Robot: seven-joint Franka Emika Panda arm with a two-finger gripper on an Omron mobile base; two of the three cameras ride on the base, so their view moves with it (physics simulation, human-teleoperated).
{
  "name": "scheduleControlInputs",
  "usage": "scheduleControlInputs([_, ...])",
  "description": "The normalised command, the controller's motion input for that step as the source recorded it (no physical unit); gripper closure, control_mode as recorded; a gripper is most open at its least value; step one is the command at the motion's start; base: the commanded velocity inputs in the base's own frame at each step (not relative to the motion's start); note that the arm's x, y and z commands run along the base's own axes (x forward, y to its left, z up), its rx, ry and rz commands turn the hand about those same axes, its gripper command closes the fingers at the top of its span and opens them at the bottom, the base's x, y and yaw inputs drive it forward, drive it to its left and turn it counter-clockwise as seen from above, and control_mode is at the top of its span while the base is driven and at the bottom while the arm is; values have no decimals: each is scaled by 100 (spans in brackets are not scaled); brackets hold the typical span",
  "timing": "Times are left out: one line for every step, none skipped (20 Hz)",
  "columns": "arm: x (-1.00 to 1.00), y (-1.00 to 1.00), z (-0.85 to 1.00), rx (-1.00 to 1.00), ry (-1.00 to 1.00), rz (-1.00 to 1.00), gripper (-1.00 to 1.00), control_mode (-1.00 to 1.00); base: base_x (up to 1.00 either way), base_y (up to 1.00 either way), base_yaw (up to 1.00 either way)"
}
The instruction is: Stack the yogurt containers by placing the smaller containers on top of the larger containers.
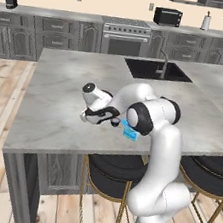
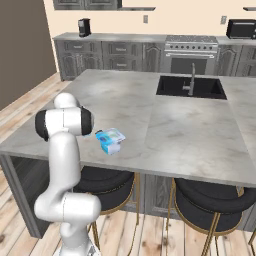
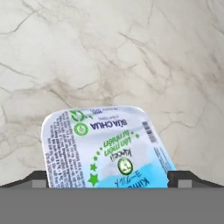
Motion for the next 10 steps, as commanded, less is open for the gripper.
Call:
scheduleControlInputs([12,4,-16,0,0,0,100,-100,0,0,0])
scheduleControlInputs([11,5,-15,0,0,0,100,-100,0,0,0])
scheduleControlInputs([11,6,-12,0,0,0,100,-100,0,0,0])
scheduleControlInputs([7,4,-9,0,0,0,100,-100,0,0,0])
scheduleControlInputs([6,0,-6,0,0,0,100,-100,0,0,0])
scheduleControlInputs([7,0,-3,0,0,0,100,-100,0,0,0])
scheduleControlInputs([11,0,0,0,0,0,100,-100,0,0,0])
scheduleControlInputs([10,0,0,0,0,0,100,-100,0,0,0])
scheduleControlInputs([4,0,0,0,0,0,100,-100,0,0,0])
scheduleControlInputs([0,0,0,0,0,0,100,-100,0,0,0])
